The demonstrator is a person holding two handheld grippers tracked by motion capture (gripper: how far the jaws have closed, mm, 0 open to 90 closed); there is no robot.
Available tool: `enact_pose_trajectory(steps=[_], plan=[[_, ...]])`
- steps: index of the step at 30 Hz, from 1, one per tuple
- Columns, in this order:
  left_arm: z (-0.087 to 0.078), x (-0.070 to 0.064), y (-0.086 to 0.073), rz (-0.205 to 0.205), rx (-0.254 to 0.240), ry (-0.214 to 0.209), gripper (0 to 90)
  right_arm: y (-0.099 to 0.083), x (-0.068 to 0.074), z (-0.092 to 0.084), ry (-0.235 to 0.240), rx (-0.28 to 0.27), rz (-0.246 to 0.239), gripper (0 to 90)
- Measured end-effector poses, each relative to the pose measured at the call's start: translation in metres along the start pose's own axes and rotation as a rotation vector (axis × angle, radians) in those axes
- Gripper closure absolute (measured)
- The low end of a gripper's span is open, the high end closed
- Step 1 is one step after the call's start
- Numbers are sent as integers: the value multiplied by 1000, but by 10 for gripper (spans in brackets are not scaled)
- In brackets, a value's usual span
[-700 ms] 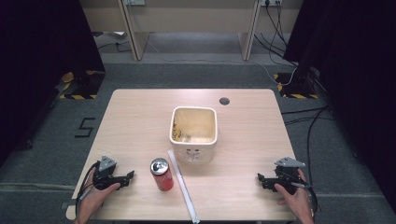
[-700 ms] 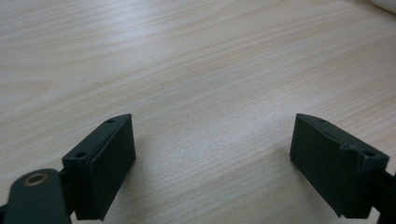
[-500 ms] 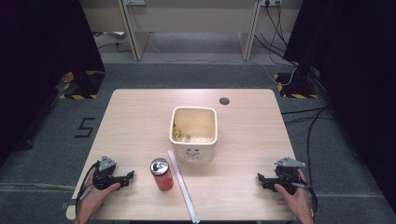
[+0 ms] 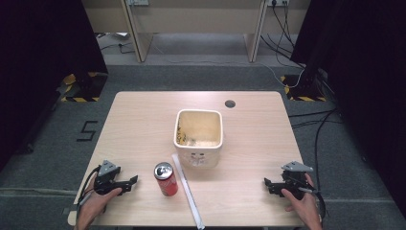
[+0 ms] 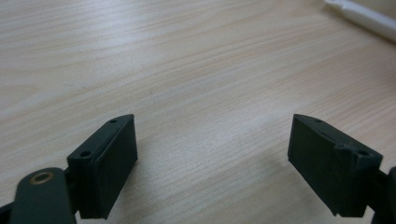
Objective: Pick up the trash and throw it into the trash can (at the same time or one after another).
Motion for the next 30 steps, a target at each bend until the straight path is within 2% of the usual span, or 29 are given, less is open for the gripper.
enact_pose_trajectory(steps=[4,10,30], plan=[[-6,-2,1,6,-7,-3,152,0,0,0,-1,-2,-1,2],[-16,-14,3,23,-19,-28,152,0,0,0,0,-1,0,2],[-30,-44,1,59,-34,-83,152,0,0,0,-1,-2,-1,2]])
Point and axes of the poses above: each handheld gripper's, and its own axes: z roughly forward along the jaws, y roughly out of its top, x roughly to its left, the point moved 4 cm from there along z, roughly forward along the jaws, and after that the axes turned 12 degrees about -z, right-handed, at the moved point
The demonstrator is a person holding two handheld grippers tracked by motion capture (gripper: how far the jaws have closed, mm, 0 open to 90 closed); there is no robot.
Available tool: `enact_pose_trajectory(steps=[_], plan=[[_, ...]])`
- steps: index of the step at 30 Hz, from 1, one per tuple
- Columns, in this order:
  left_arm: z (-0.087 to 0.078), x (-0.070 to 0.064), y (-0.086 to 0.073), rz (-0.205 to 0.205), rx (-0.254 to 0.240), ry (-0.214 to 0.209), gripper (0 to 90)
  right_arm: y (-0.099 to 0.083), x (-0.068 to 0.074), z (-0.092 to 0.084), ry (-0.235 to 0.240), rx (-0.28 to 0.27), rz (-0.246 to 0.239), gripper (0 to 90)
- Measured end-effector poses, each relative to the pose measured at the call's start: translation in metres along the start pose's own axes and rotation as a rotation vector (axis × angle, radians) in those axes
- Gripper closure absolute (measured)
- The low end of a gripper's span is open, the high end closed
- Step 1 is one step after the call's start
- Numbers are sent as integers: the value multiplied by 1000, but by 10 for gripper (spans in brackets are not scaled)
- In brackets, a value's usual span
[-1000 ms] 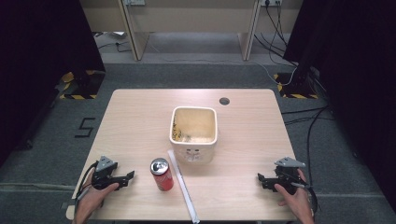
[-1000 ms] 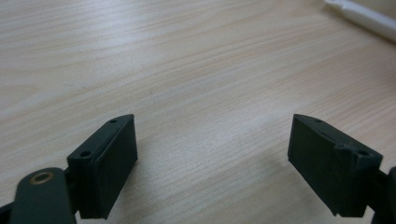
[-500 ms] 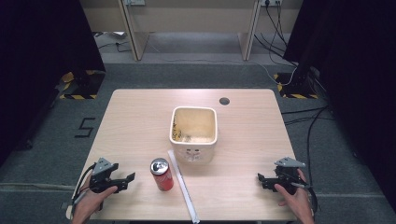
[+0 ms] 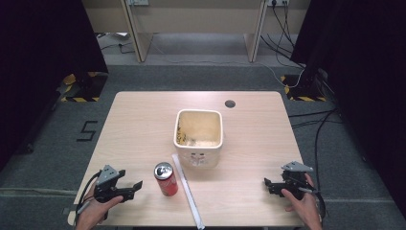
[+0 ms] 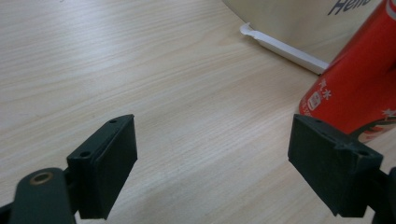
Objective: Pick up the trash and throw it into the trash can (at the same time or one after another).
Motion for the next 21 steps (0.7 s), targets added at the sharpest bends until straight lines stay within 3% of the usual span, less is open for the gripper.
enact_pose_trajectory(steps=[21], plan=[[3,-24,-5,23,14,-47,151,0,0,0,1,0,-1,2]])
Point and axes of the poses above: each handheld gripper's, and its own axes: z roughly forward along the jaws, y roughly out of its top, x roughly to its left, the point moved 4 cm from there along z, roughly forward along the jaws, and after that the axes turned 12 degrees about -z, right-handed, at the moved point
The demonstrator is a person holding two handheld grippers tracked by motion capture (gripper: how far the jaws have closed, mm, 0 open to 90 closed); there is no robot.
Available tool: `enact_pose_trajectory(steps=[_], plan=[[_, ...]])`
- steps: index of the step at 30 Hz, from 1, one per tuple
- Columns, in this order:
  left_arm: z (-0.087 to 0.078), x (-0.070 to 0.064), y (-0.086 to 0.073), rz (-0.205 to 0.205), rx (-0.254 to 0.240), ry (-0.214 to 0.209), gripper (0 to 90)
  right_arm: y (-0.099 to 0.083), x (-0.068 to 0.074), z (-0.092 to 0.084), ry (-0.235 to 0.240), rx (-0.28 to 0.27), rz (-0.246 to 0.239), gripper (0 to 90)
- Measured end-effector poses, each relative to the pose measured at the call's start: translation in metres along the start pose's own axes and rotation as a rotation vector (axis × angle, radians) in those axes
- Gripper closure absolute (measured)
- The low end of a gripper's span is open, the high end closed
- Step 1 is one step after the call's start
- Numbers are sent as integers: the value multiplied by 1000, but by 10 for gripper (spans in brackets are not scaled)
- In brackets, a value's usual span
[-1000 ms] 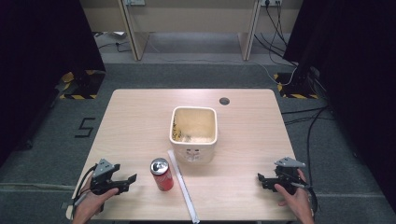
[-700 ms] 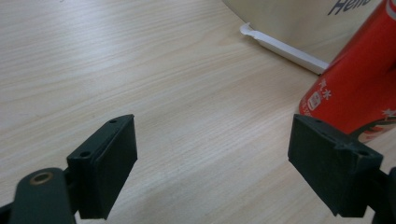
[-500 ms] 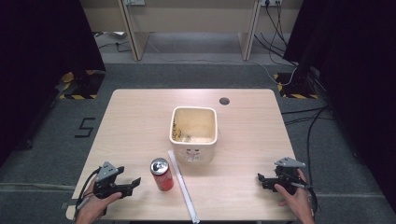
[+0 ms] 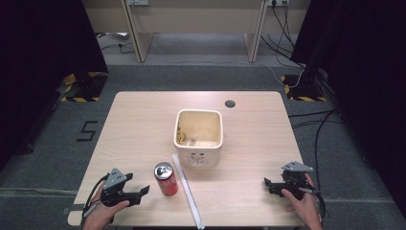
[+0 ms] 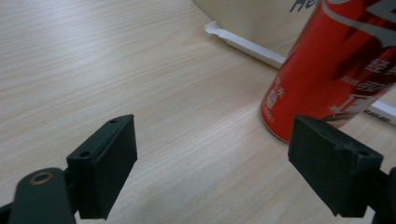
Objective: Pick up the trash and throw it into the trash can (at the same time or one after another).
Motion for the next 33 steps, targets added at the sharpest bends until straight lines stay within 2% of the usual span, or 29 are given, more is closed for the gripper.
enact_pose_trajectory(steps=[6,11,15,20,23,33], plan=[[-2,-9,1,19,-3,-22,150,0,0,0,1,0,0,2],[-4,-14,3,16,-16,-43,149,0,0,0,2,0,0,1],[-5,-24,2,42,-11,-63,150,0,0,0,2,0,0,1],[-7,-29,3,50,-22,-71,149,0,0,0,1,0,0,1],[-9,-37,6,64,-29,-91,150,0,0,0,1,1,-1,1],[-6,-46,11,77,-22,-103,150,0,0,0,3,0,-2,1]])
Point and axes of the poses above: each handheld gripper's, and its own axes: z roughly forward along the jaws, y roughly out of its top, x roughly to its left, the point moved 4 cm from there along z, roughly forward along the jaws, and after that the axes turned 12 degrees about -z, right-handed, at the moved point
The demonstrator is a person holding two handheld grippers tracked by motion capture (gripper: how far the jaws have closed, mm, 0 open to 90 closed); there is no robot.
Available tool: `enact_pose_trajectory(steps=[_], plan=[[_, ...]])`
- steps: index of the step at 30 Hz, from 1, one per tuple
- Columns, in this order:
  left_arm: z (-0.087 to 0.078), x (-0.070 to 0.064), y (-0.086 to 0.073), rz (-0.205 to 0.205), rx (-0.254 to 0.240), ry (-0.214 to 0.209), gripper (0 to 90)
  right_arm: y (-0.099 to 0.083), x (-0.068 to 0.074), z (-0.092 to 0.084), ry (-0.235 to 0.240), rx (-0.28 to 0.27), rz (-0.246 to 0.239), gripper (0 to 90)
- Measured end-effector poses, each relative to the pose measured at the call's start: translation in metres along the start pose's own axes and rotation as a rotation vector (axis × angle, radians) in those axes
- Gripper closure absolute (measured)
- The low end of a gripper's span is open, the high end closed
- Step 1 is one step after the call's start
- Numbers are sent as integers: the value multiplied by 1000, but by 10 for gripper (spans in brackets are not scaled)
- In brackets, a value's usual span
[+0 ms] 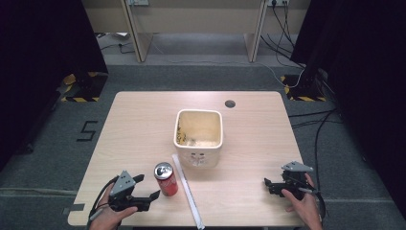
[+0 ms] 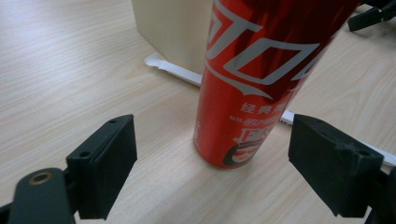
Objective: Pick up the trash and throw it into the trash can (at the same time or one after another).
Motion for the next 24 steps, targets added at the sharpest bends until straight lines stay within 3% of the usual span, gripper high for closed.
enact_pose_trajectory(steps=[24], plan=[[9,-21,19,36,-10,-40,150,0,0,0,1,0,-3,1]])
Point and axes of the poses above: each handheld gripper's, and its own axes: z roughly forward along the jaws, y roughly out of its top, x roughly to its left, the point moved 4 cm from there along z, roughly forward along the jaws, and after that the axes turned 12 degrees about -z, right-handed, at the moved point
